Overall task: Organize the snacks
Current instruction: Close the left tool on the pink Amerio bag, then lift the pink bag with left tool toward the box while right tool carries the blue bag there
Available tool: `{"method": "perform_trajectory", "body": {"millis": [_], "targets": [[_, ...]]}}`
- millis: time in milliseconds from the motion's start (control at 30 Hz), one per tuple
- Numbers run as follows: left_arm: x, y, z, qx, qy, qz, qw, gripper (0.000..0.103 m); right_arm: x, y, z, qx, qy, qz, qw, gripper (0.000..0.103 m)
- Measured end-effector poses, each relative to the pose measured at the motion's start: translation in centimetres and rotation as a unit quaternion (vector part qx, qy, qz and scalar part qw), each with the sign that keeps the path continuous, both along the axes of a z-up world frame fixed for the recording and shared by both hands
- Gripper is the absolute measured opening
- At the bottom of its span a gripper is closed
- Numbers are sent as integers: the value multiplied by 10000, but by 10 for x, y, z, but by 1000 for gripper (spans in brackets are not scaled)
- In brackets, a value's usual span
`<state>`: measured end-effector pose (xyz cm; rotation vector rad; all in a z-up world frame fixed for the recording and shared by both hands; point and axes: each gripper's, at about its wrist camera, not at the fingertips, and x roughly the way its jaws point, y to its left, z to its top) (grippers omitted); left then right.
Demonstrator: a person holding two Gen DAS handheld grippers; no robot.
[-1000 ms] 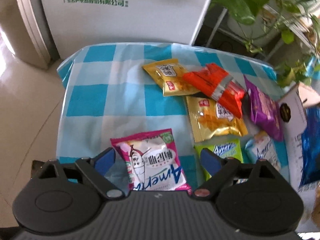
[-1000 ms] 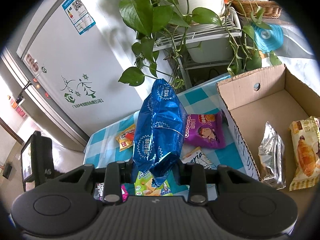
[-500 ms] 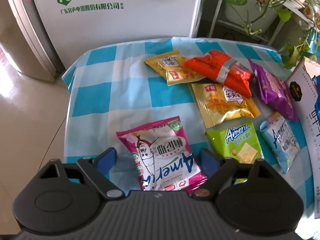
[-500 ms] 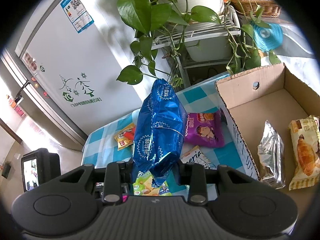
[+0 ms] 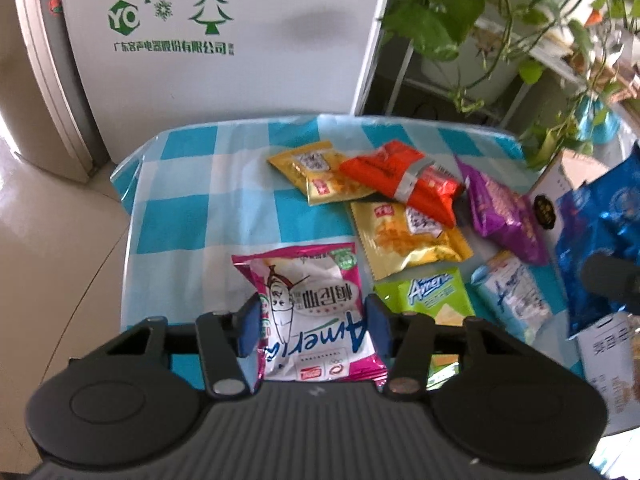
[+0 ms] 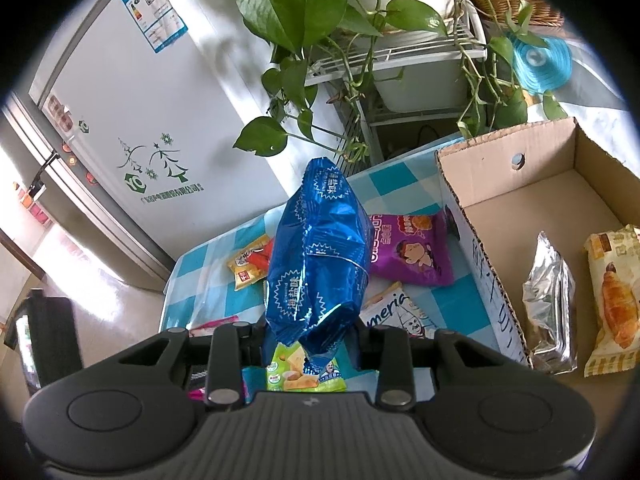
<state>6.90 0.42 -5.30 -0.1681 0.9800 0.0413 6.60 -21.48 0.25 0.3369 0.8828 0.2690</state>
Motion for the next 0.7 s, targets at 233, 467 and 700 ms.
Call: {"method": "perform_trajectory", "body": {"millis": [233,467,700], "targets": [[-7,-5,22,-135,-315,-130,9993,53,1,-1,-1,5,13,8,10000,40],[-8,-20,44,-212,-695,-380,9966,53,2,-8,5,60,-111,-62,9999,40],[-7,-34,61,-281,-929,-619,9933,53,3,-17,15,39,-285,-151,9995,40]]}}
